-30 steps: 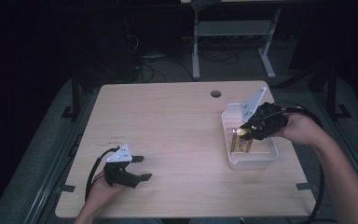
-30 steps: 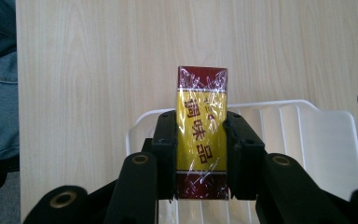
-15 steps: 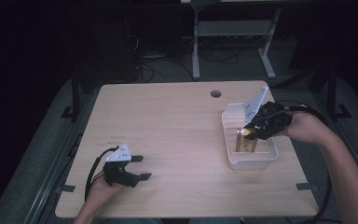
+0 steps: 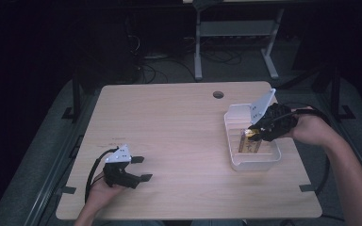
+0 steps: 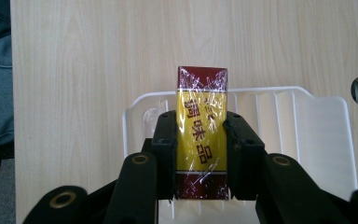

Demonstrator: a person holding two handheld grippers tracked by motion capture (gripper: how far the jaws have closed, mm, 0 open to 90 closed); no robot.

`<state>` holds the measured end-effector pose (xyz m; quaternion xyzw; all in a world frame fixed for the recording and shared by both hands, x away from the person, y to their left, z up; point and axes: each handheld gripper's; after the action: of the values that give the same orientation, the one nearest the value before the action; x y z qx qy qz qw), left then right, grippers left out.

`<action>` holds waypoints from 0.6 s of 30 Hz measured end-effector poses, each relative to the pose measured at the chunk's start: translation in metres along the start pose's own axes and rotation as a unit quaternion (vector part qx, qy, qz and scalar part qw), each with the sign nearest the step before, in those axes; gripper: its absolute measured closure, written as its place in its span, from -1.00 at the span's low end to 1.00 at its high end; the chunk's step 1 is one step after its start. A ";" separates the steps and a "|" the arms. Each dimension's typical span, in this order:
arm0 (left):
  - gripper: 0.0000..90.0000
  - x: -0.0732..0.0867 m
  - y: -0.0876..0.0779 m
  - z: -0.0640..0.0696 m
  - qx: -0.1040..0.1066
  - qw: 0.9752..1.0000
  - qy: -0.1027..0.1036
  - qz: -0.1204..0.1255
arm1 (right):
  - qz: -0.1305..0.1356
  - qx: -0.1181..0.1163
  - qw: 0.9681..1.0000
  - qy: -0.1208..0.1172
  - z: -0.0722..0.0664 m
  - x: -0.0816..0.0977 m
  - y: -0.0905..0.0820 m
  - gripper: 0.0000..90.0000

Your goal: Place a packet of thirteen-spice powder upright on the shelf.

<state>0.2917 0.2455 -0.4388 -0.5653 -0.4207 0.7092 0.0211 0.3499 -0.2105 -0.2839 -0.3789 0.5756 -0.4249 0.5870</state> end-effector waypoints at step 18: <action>-0.48 0.001 -0.001 -0.001 0.001 1.000 -0.002 0.001 | -0.004 0.001 1.000 -0.021 0.000 -0.007 0.003 0.51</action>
<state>0.2915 0.2471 -0.4386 -0.5644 -0.4193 0.7108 0.0207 0.3504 -0.2025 -0.2844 -0.3896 0.5613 -0.4201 0.5973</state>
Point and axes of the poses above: each handheld gripper's, and its own axes: y roughly forward along the jaws, x roughly out of its underside, z roughly to its right, and after that the axes turned 8 degrees about -x, right-handed
